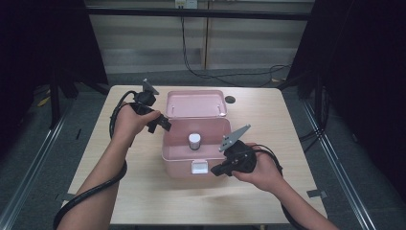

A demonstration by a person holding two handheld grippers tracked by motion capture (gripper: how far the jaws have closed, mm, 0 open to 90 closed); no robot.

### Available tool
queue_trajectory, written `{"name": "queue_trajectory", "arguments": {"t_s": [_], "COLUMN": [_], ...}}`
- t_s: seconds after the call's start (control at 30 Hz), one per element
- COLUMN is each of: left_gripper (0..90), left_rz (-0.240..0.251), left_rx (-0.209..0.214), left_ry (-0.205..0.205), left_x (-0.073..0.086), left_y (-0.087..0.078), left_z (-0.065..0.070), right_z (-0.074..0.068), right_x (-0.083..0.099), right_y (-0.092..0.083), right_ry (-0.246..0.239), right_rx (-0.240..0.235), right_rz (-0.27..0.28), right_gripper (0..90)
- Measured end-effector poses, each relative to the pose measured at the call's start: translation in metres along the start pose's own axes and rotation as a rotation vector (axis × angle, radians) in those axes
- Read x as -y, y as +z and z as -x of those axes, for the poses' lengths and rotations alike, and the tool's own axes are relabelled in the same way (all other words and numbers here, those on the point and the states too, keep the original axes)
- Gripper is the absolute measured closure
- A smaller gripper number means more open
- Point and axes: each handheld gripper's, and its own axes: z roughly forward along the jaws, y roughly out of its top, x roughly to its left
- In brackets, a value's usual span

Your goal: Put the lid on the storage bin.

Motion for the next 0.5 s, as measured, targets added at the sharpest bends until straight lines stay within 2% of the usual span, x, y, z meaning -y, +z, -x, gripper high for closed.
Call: {"name": "queue_trajectory", "arguments": {"t_s": [0.5], "left_gripper": [23.9], "left_rz": [-0.007], "left_rx": [-0.003], "left_ry": [-0.014], "left_x": [0.004], "left_y": [0.001], "left_z": [-0.009], "right_z": [-0.005], "right_x": [-0.016], "right_y": [0.016], "right_ry": [-0.034], "right_rx": [0.004], "right_rz": [0.003], "right_gripper": [90.0]}}
